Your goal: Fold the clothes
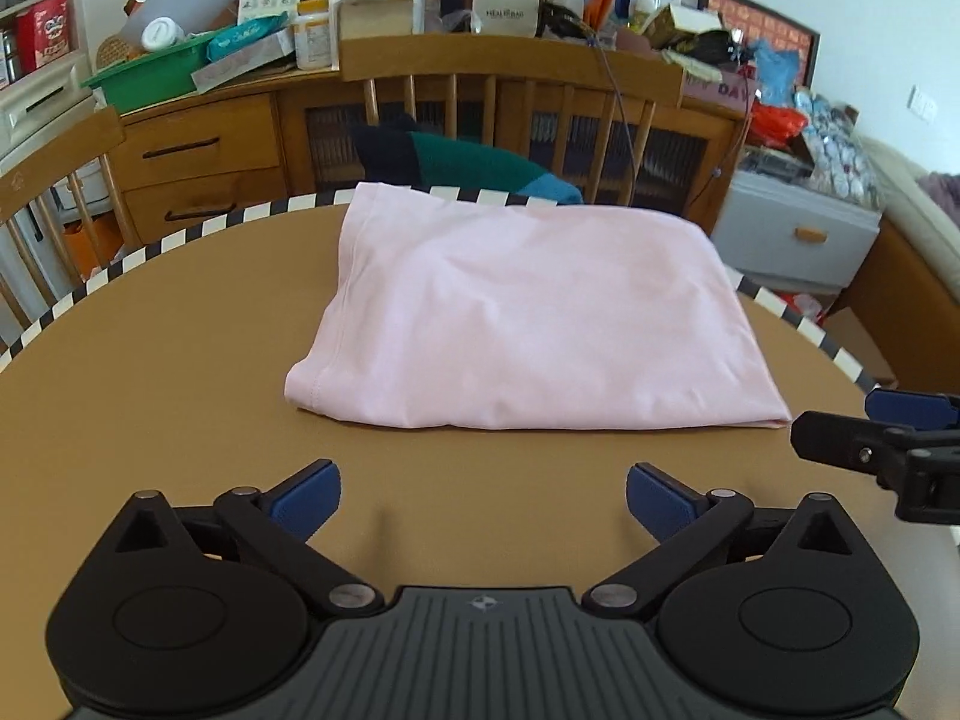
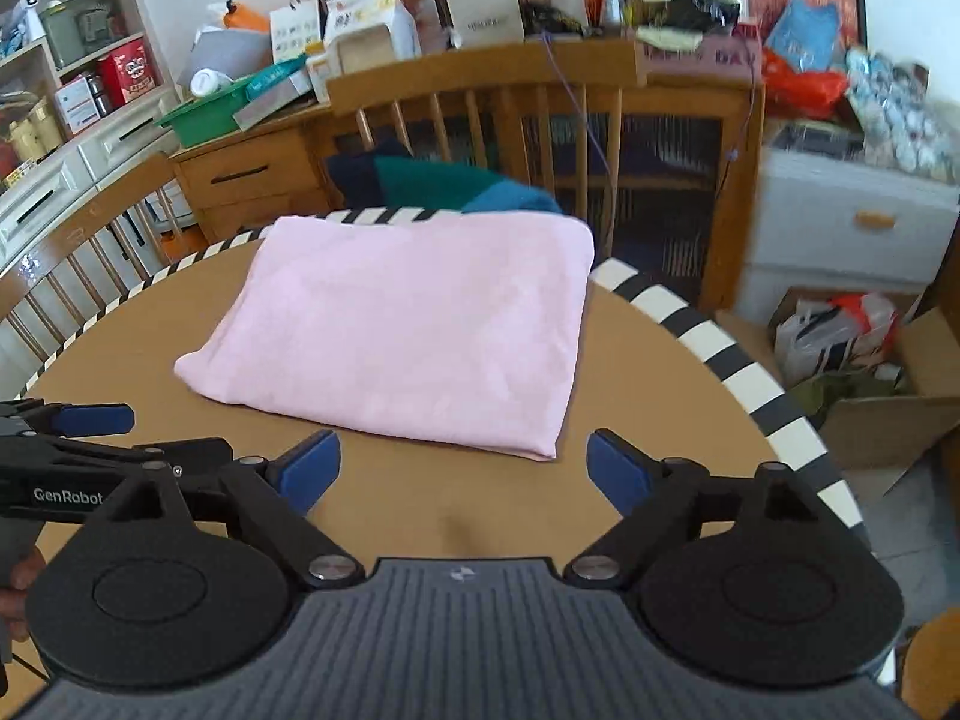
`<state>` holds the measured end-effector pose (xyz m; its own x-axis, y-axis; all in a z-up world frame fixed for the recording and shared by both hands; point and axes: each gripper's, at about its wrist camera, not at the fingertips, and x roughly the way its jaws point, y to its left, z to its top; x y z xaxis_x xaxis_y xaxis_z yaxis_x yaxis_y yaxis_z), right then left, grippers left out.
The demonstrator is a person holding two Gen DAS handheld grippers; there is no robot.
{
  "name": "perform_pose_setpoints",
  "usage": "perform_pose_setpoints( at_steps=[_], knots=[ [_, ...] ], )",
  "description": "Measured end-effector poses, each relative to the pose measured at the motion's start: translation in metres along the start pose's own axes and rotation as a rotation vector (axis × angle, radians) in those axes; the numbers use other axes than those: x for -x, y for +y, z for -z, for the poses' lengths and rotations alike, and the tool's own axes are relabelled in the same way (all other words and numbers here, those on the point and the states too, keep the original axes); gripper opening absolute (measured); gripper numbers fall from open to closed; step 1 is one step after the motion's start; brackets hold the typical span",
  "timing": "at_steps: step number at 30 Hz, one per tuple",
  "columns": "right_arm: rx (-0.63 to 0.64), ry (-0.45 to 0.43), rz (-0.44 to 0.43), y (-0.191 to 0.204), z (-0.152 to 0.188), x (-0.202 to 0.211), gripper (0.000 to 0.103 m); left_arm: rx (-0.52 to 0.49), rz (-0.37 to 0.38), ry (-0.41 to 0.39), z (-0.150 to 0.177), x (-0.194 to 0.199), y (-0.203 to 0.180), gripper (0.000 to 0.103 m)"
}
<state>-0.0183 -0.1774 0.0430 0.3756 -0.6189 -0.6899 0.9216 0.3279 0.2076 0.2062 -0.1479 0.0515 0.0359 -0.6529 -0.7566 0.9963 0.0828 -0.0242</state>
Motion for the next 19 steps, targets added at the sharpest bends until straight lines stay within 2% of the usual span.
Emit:
perform_pose_setpoints(
  at_steps=[9,19],
  knots=[
    [-0.012,0.022,0.082,0.016,0.001,0.002,0.095,-0.014,0.013,-0.032,-0.002,0.029,0.000,0.103],
    [-0.043,0.028,0.095,0.022,-0.006,0.002,0.098,0.006,0.036,-0.035,-0.001,0.039,0.006,0.103]
  ],
)
